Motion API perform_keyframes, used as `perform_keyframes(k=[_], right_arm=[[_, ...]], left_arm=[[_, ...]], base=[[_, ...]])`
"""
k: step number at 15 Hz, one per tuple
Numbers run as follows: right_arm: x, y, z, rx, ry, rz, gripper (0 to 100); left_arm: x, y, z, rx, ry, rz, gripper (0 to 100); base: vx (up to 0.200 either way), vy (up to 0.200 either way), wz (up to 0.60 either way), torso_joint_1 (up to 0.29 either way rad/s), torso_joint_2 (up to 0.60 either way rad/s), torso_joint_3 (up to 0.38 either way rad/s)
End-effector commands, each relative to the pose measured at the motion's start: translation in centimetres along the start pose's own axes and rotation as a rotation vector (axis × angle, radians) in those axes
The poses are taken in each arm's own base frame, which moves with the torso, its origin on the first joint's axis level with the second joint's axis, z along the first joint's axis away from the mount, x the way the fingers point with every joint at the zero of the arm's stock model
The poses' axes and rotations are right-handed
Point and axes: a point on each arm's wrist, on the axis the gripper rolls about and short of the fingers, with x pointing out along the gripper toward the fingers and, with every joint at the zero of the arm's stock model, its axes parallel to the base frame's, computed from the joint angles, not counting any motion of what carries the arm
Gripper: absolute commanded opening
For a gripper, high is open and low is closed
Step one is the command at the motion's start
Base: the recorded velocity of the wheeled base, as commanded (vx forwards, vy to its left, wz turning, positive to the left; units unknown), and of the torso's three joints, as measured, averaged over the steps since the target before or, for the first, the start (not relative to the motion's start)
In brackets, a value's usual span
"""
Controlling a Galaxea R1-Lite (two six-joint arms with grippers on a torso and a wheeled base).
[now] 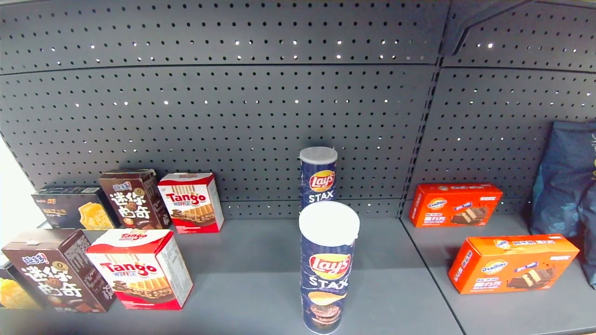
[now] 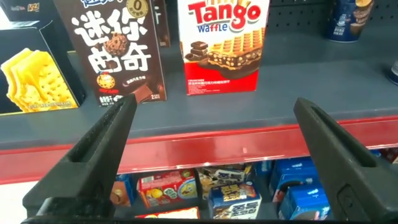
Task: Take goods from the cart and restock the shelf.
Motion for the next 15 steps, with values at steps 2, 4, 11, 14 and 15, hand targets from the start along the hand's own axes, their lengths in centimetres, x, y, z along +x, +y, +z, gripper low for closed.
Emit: perform_keyframes(k=[2,4,11,14,15], right_arm=[[0.0,0.0,0.01,0.002,-0.001,0.0,100],[0.0,0.0,0.01,0.002,-0.001,0.0,100],[0.0,0.0,0.01,0.002,-0.001,0.0,100],[0.0,0.0,0.01,0.002,-0.001,0.0,100],[0.0,0.0,0.01,0.002,-0.001,0.0,100]], left_arm=[[0.0,0.0,0.0,0.001,-0.001,0.0,100],[0.0,0.0,0.0,0.0,-0.001,0.0,100],[0.0,0.0,0.0,0.001,-0.001,0.0,100],[0.0,0.0,0.0,0.001,-0.001,0.0,100],[0.0,0.0,0.0,0.003,0.0,0.002,100]], base=[[0.0,0.0,0.3,0.001,0.0,0.001],[0.0,0.0,0.0,0.0,0.0,0.0],[-0.029,0.0,0.0,0.0,0.0,0.0],[-0.067,0.0,0.0,0.004,0.0,0.001],[0.0,0.0,0.0,0.0,0.0,0.0]])
